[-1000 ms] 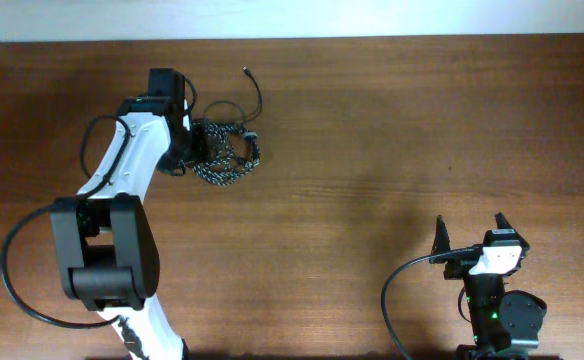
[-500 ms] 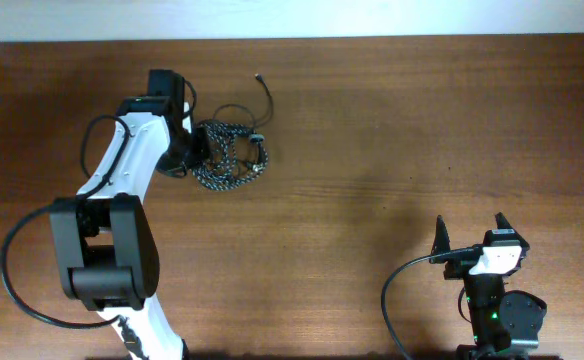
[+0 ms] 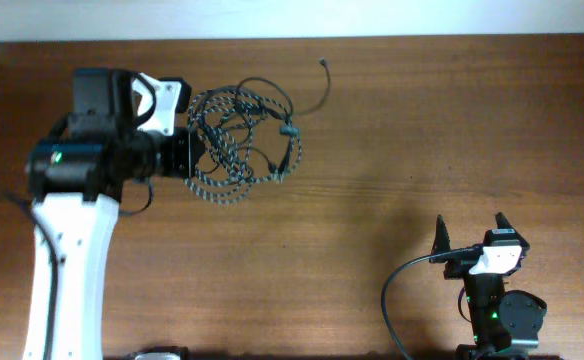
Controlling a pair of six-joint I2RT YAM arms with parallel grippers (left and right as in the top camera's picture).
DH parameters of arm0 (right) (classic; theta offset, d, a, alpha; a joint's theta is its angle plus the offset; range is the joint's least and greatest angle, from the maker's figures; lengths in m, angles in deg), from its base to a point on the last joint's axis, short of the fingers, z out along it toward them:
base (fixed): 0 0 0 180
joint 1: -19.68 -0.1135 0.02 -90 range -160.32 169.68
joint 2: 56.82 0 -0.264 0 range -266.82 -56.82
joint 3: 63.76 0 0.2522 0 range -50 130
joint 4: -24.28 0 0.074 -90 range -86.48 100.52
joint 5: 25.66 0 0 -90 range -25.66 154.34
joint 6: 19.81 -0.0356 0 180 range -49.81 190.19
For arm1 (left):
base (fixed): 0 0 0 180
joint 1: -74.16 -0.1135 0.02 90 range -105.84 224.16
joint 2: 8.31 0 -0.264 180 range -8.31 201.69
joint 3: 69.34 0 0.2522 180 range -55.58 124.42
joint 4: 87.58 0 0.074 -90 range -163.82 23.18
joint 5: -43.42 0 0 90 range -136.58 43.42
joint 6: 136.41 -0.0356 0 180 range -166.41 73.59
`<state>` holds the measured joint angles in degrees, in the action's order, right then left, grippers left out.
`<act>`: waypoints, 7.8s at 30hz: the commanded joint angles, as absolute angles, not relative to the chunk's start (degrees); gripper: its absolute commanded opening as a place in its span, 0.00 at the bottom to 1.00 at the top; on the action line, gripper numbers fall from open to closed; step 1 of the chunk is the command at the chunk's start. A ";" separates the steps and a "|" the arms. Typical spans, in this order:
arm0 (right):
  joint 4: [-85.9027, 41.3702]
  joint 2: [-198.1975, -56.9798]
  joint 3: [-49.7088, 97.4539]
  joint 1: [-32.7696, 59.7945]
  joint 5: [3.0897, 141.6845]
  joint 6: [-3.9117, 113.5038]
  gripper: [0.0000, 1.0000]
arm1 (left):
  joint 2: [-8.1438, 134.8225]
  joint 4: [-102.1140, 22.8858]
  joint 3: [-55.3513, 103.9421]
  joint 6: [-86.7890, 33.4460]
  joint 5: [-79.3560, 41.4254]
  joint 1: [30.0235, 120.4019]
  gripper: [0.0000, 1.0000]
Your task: Untangle cables
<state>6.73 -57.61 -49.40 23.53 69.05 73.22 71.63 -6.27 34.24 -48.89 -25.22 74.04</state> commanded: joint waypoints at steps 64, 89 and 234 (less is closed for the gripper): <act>15.91 -113.00 -1.80 -15.46 22.85 61.86 0.04 | 64.01 -8.39 11.51 -67.01 -12.43 74.00 0.00; 5.20 -112.43 -1.82 -5.10 16.84 60.00 0.99 | 64.01 -10.80 10.77 -24.32 -44.43 63.88 0.00; 21.50 -139.01 -1.78 -18.23 77.18 22.97 0.16 | 64.44 -30.18 -1.34 -66.27 22.19 58.63 0.00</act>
<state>21.46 -138.16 -2.26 -17.86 76.62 23.17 64.99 -30.10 -1.28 -64.95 20.25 58.70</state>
